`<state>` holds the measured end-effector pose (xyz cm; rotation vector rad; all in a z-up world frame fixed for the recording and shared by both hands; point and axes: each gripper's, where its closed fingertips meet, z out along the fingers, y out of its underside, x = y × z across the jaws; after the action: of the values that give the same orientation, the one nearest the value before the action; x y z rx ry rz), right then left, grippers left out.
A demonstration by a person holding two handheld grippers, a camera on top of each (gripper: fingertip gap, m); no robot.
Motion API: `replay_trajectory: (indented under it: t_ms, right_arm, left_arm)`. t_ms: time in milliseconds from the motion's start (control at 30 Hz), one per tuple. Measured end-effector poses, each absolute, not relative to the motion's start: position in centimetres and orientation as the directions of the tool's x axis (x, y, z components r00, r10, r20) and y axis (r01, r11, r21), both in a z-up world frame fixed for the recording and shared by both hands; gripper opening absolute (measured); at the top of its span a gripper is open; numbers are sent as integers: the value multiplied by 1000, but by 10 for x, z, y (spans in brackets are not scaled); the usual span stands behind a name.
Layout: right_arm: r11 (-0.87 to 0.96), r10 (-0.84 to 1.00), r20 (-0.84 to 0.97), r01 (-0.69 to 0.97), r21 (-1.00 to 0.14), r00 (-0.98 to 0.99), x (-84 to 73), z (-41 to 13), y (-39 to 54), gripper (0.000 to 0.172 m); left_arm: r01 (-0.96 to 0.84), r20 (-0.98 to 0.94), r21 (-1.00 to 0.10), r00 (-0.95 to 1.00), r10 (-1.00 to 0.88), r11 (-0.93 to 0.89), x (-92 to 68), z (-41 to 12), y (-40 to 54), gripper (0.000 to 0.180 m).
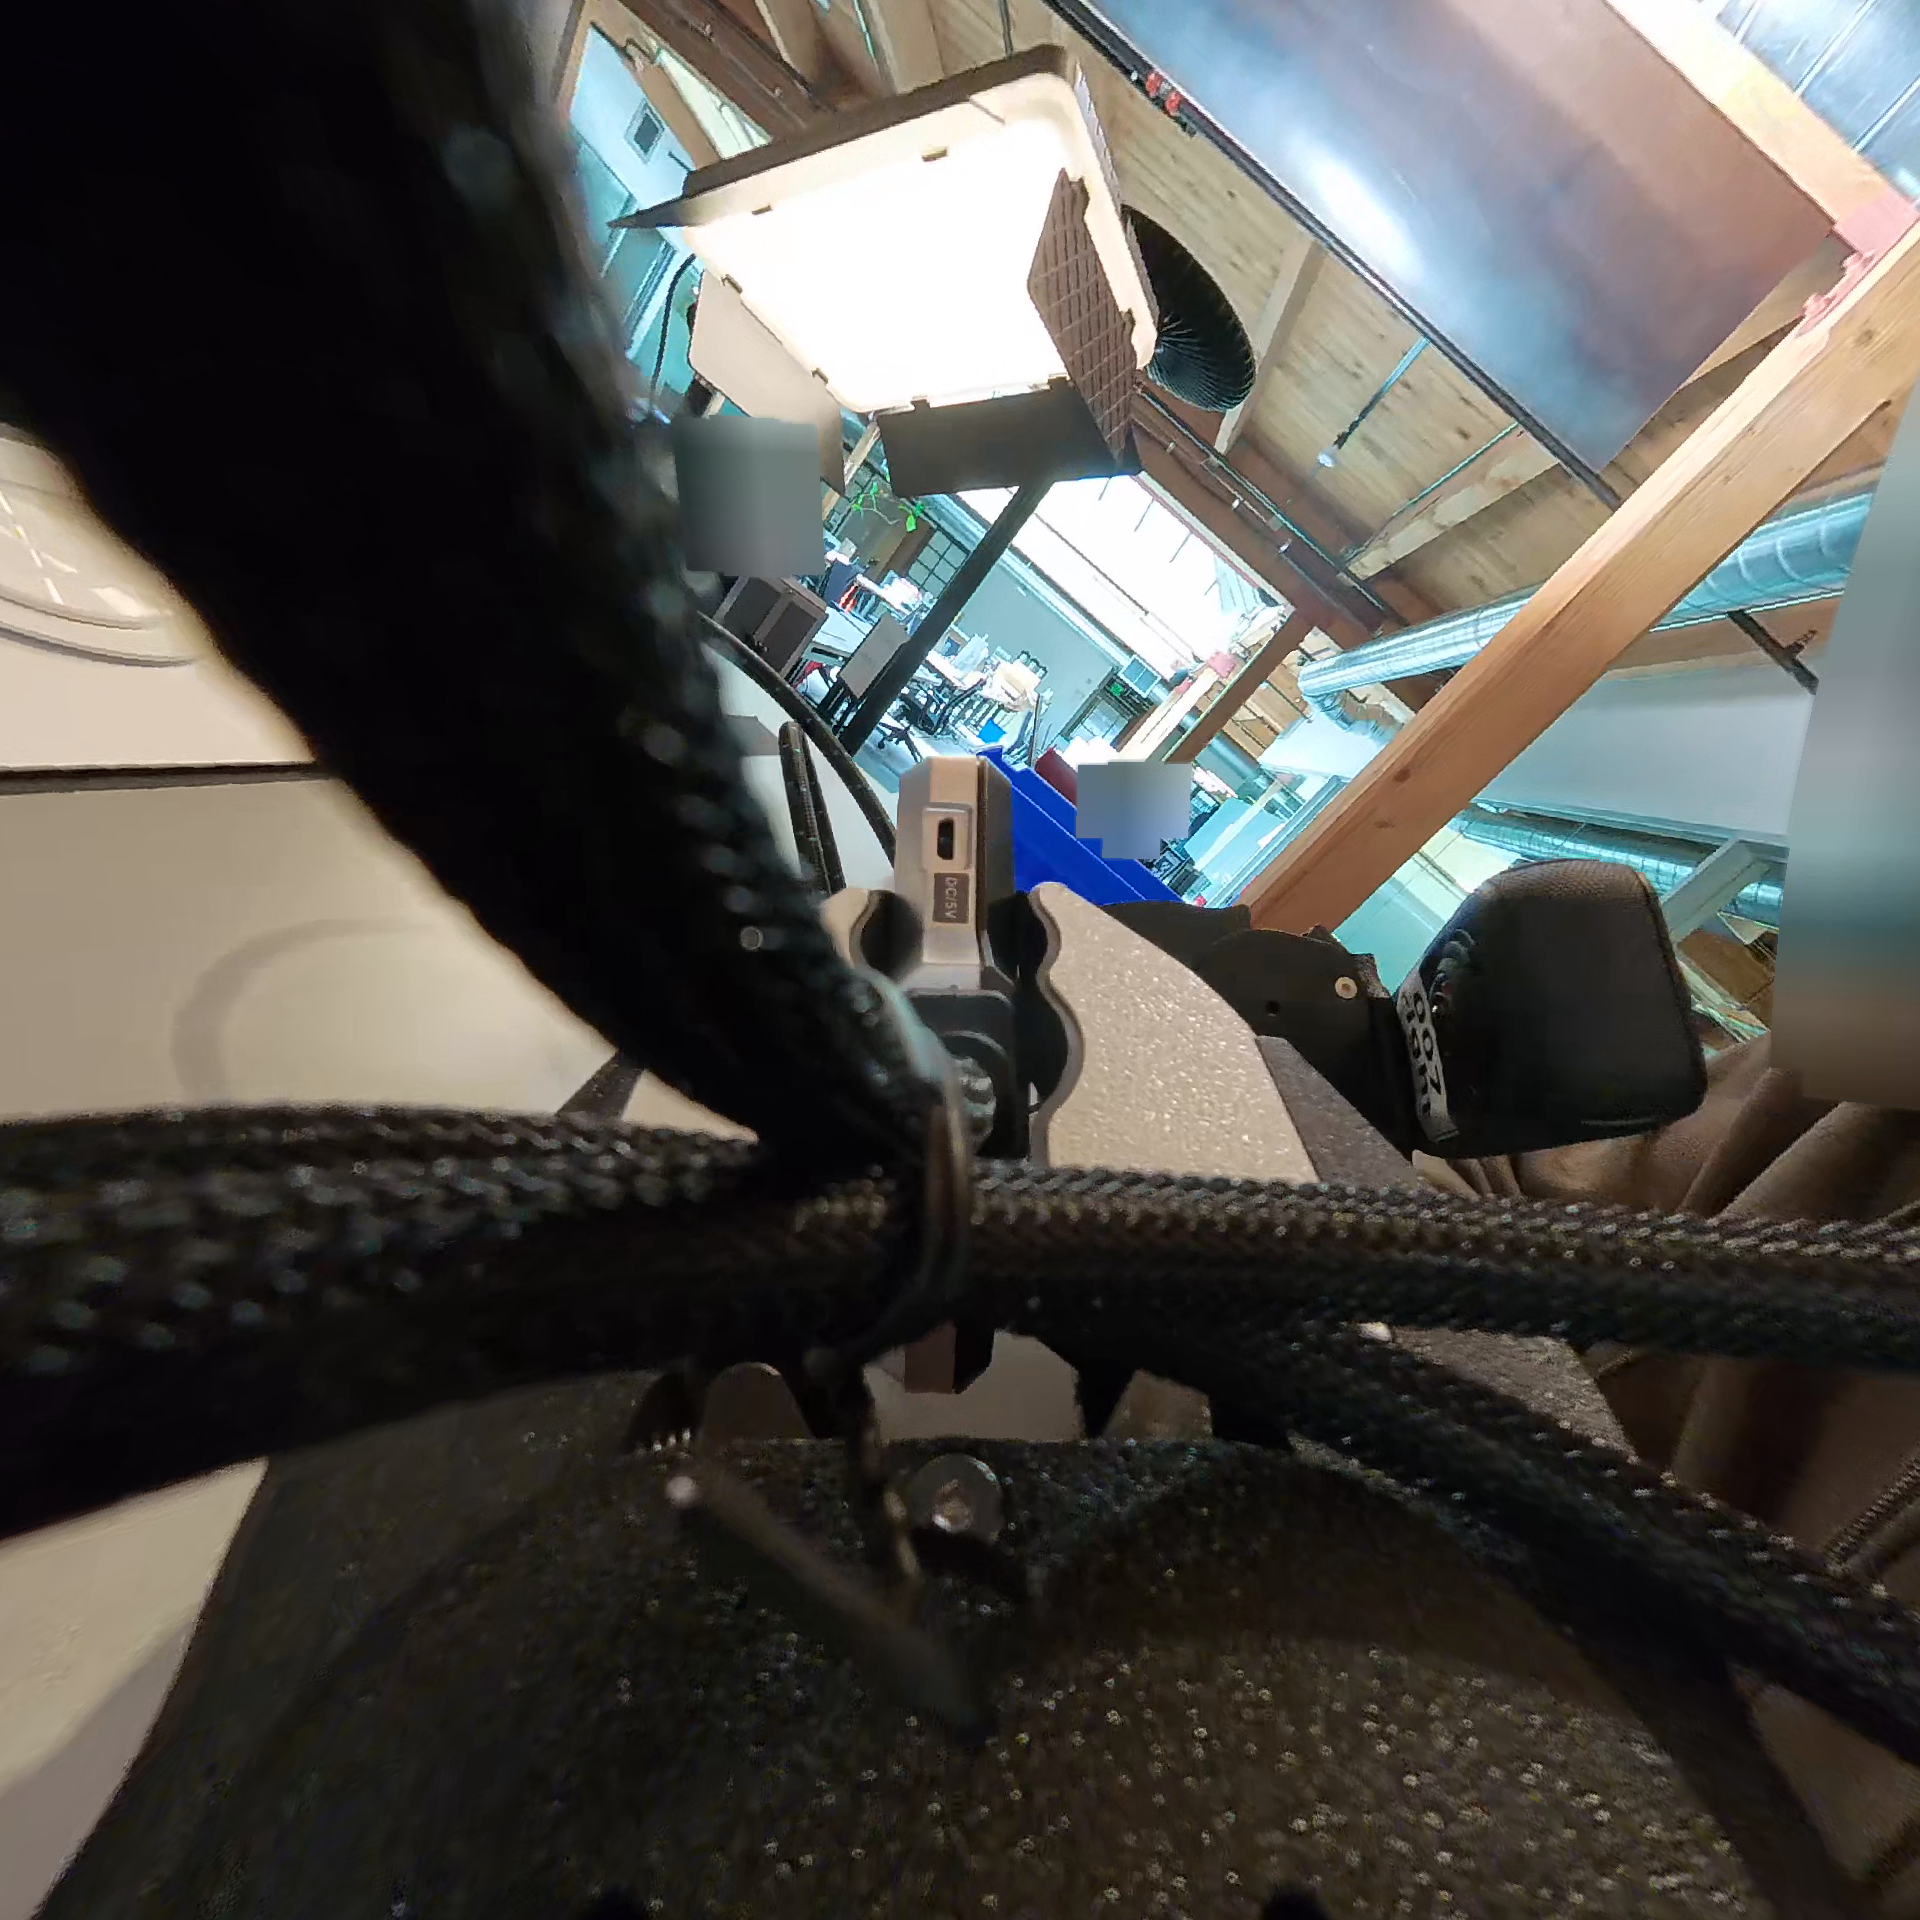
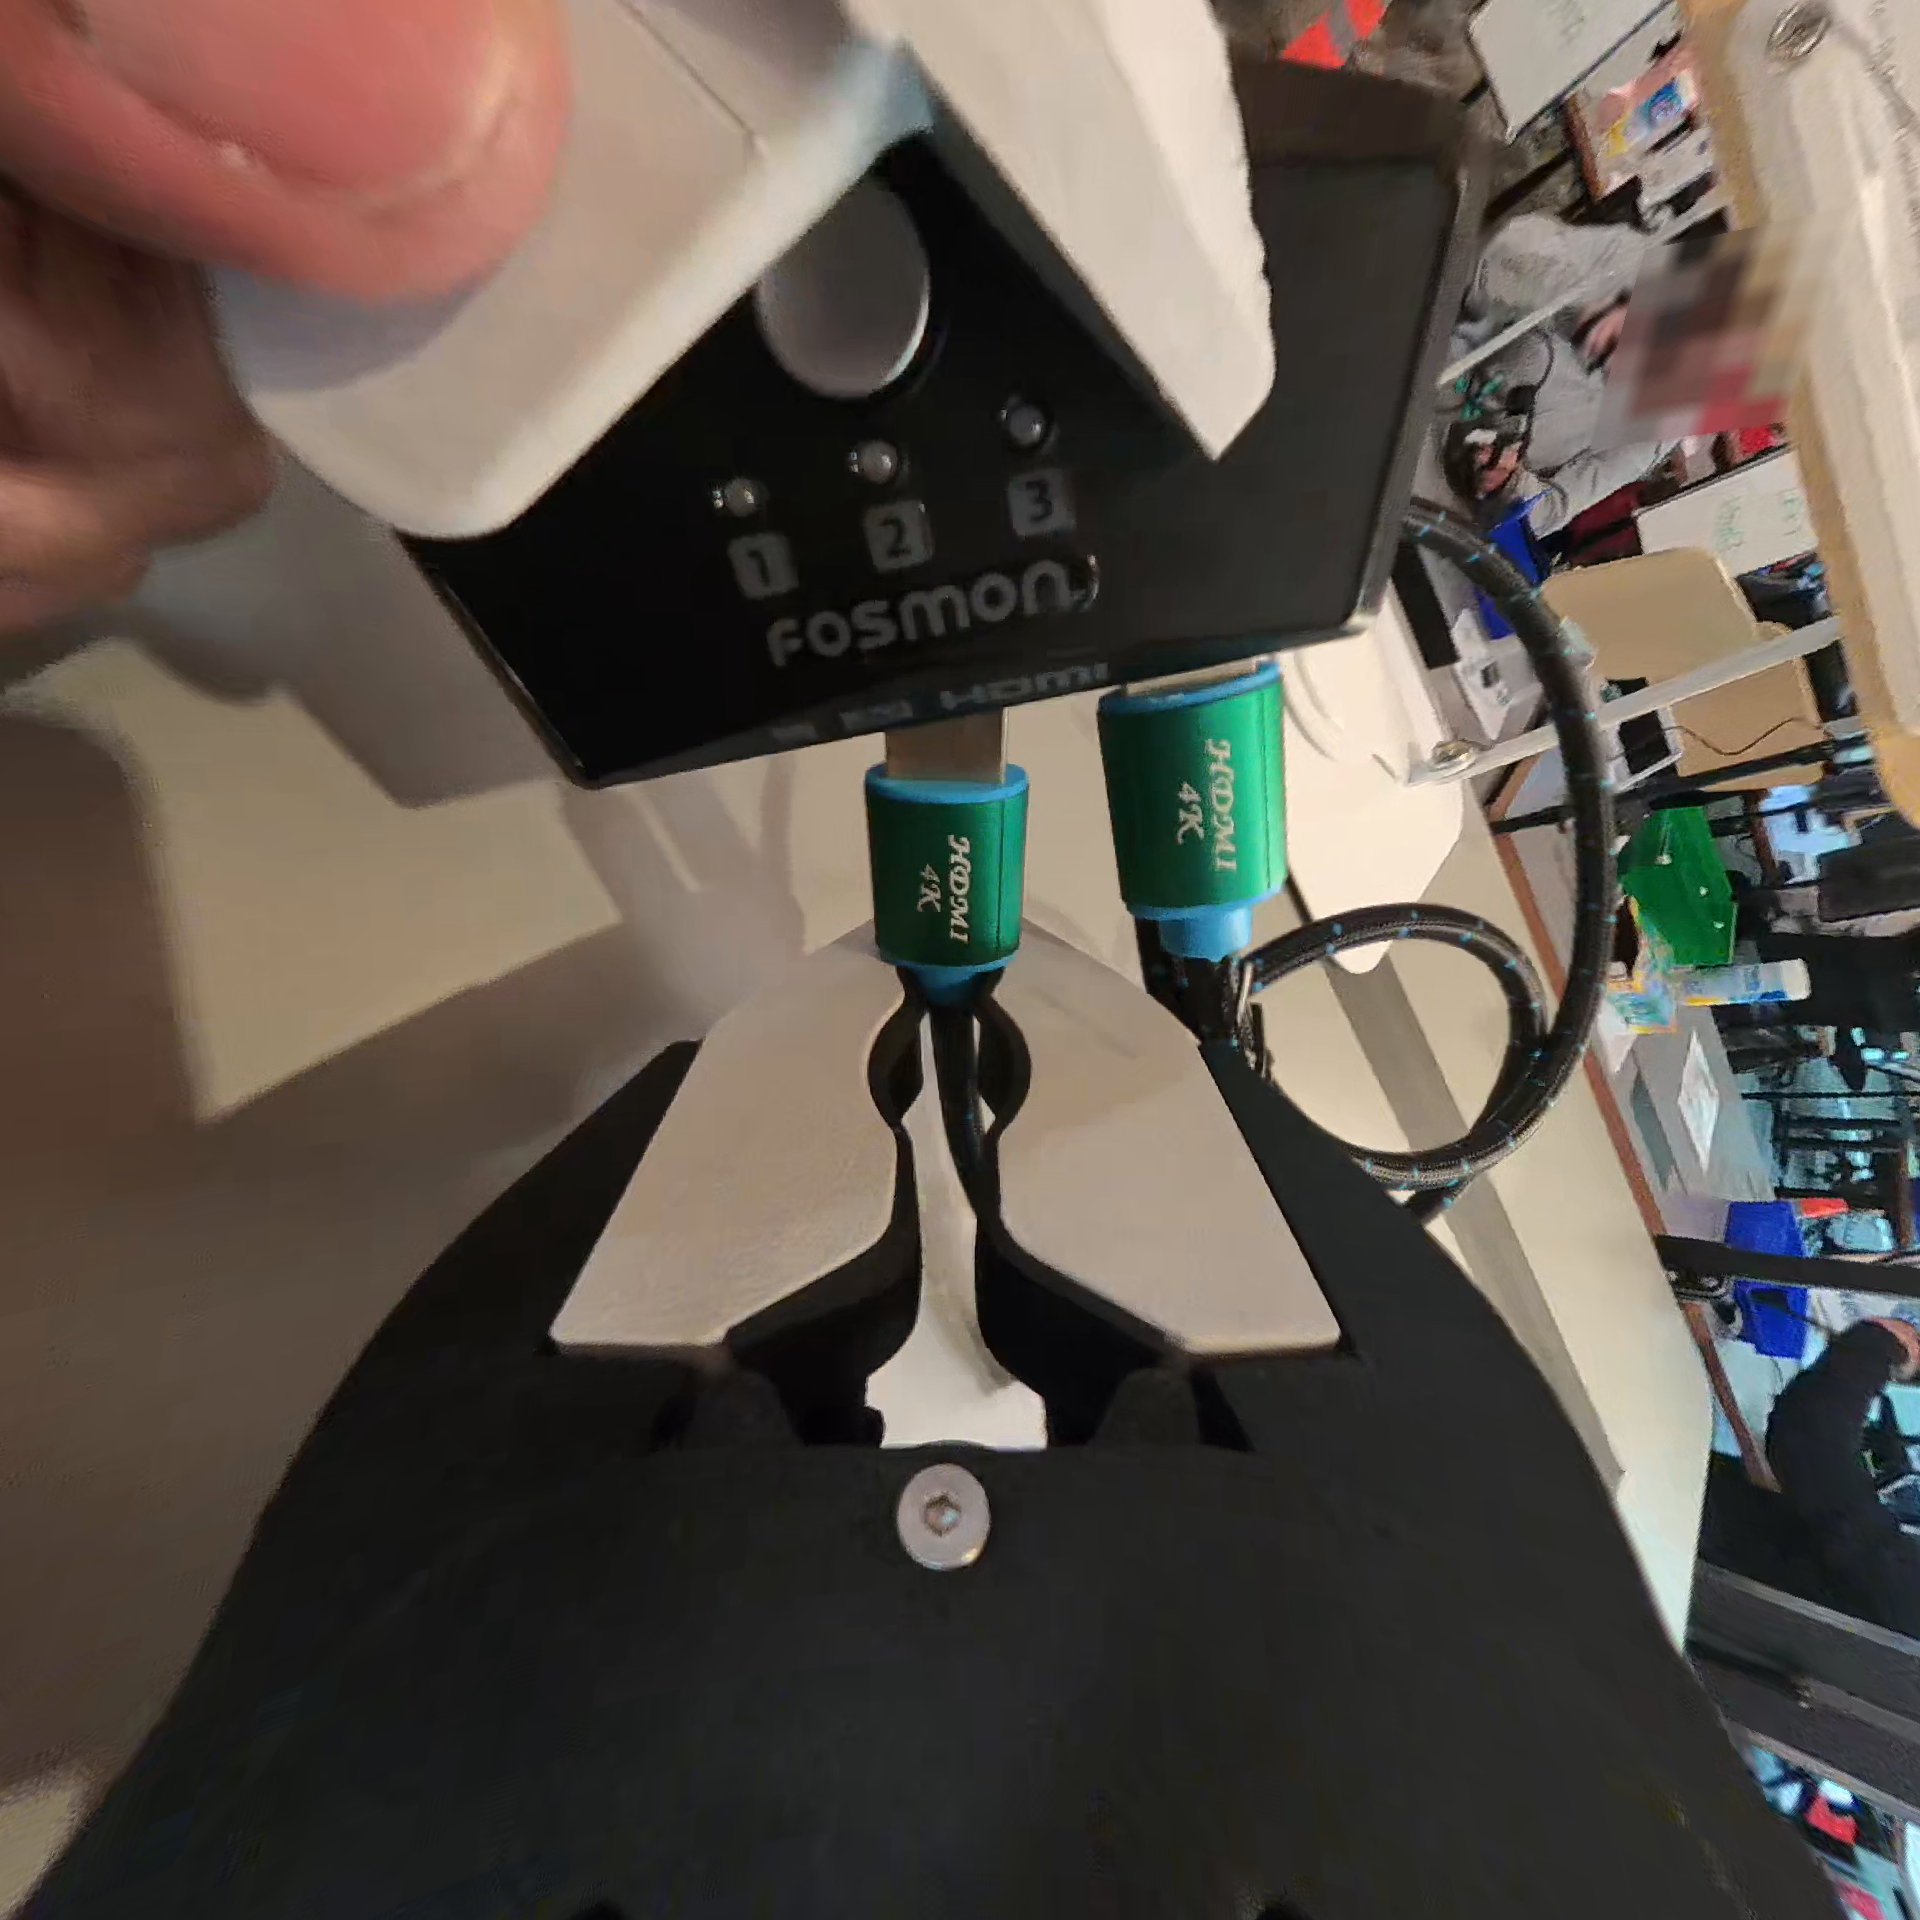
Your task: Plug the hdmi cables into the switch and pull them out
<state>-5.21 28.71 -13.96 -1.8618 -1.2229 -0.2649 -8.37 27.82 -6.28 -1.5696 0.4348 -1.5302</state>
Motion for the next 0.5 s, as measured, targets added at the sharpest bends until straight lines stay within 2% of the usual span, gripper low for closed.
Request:
replay_trajectory:
  t_ms: [167, 200, 233, 333, 500]
  right_arm:
    - [-67, 616, 614, 810, -583, 493, -60, -136, 286, 4]
    - [-55, 608, 619, 804, -592, 497, -61, -136, 286, 4]
    - [-41, 600, 625, 800, -599, 499, -62, -135, 286, 4]
    - [-8, 589, 633, 787, -617, 502, -62, -133, 286, 4]
    - [140, 472, 745, 794, -591, 471, -61, -116, 286, 4]
  left_arm:
    - [345, 629, -763, 202, -751, -546, -93, -65, 283, 21]
    - [351, 635, -756, 192, -748, -552, -93, -65, 283, 28]
    - [351, 639, -753, 185, -746, -557, -93, -65, 282, 21]
    - [340, 646, -750, 190, -739, -568, -93, -66, 282, 28]
    - [366, 673, -717, 142, -726, -593, -97, -65, 283, 27]
